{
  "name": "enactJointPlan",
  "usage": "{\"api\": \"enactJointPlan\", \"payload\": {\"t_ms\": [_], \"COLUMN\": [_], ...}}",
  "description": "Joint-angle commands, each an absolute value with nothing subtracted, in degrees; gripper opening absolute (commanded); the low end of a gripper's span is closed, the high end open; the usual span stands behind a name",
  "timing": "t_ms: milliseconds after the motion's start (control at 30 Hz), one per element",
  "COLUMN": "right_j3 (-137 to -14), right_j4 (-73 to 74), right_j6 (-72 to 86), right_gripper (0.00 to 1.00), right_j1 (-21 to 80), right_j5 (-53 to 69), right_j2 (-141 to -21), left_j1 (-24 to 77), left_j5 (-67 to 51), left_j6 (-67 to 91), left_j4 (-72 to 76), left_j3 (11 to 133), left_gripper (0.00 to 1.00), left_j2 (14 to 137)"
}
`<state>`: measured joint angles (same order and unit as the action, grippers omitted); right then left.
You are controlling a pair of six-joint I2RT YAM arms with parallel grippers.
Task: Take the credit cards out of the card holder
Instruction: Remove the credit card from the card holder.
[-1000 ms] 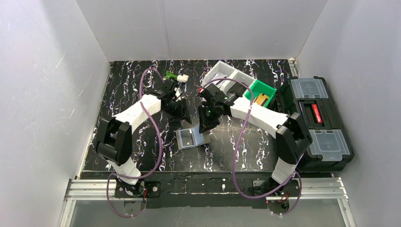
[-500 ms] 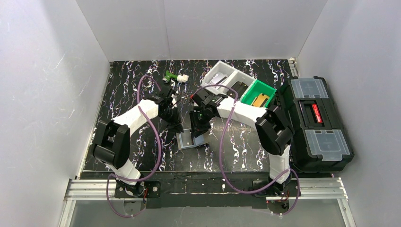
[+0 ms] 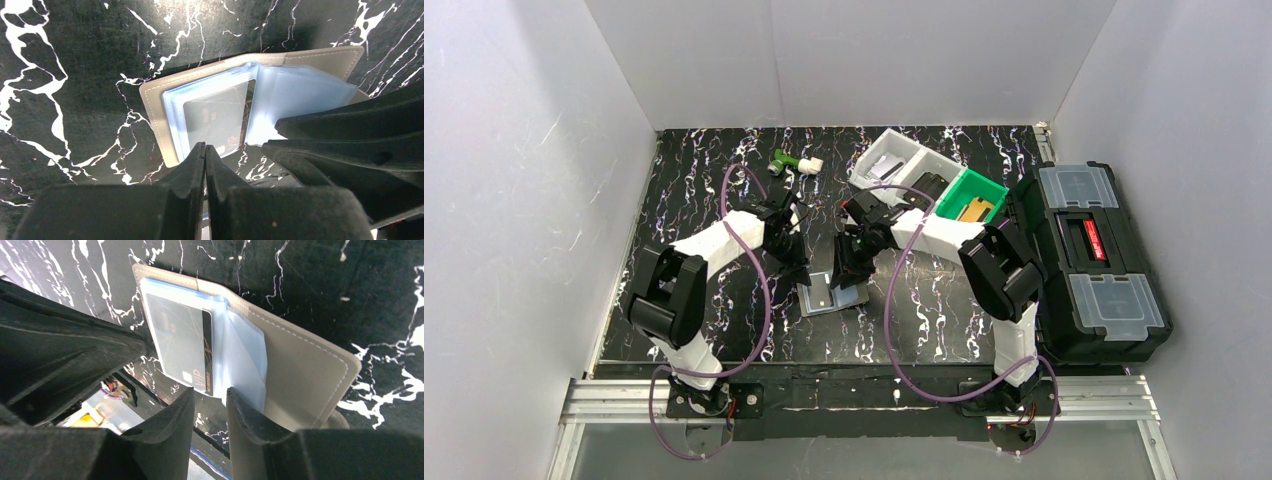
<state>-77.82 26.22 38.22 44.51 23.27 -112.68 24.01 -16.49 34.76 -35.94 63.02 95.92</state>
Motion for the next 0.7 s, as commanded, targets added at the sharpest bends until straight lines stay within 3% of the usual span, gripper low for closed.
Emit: {"api": "enactJointPlan", "payload": {"t_ms": [0, 667], "right_j3": [-75.8, -71.5], "right_j4": [20.9, 14.9], "right_j6": [40.0, 42.1], "right_gripper": [0.38, 0.36], "right_j1": [43.7, 41.2], "right_j5": [27.1, 31.1], "right_j2": [-113.4, -116.2], "left_j1": [24.8, 26.9], "left_j5": [-16.0, -11.6], "left_j6": [35.0, 34.8], "left_j4": [-36.6, -37.0], "left_j3": [61.9, 61.0], "left_gripper": [0.0, 0.0], "left_j2": [96.7, 98.2]}}
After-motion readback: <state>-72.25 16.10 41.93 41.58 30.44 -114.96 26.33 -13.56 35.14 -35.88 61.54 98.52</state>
